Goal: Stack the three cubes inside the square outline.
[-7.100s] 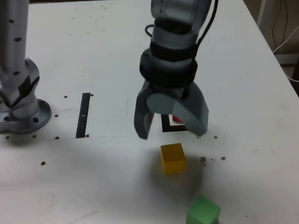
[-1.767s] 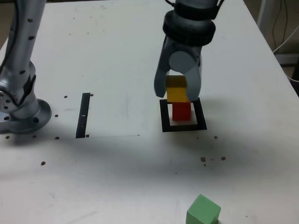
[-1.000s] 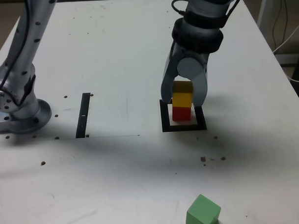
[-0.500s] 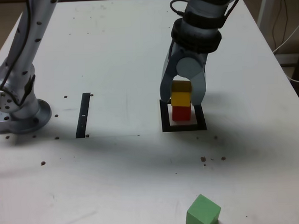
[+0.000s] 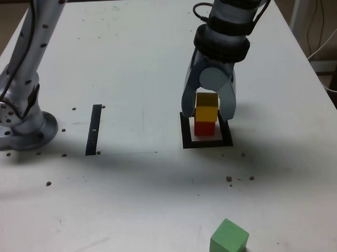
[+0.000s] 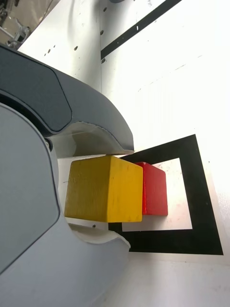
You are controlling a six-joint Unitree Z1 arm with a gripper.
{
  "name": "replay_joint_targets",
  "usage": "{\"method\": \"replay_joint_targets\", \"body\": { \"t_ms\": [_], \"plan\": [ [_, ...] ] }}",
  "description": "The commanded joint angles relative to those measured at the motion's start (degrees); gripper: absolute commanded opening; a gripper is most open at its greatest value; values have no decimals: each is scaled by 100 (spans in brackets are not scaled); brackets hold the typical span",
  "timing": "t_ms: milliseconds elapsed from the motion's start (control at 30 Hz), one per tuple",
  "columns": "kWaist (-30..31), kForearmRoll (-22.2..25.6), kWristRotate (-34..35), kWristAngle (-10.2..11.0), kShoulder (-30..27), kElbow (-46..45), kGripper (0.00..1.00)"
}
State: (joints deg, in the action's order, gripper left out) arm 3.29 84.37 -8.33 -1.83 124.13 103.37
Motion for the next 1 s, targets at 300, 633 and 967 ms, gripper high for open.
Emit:
{"method": "replay_joint_targets", "body": {
  "t_ms": [300,633,967],
  "plan": [
    [-21,-2,23,57,-160,-93,99],
    [4,46,212,401,-891,-247,99],
    [110,67,271,388,-989,-282,99]
  ]
}}
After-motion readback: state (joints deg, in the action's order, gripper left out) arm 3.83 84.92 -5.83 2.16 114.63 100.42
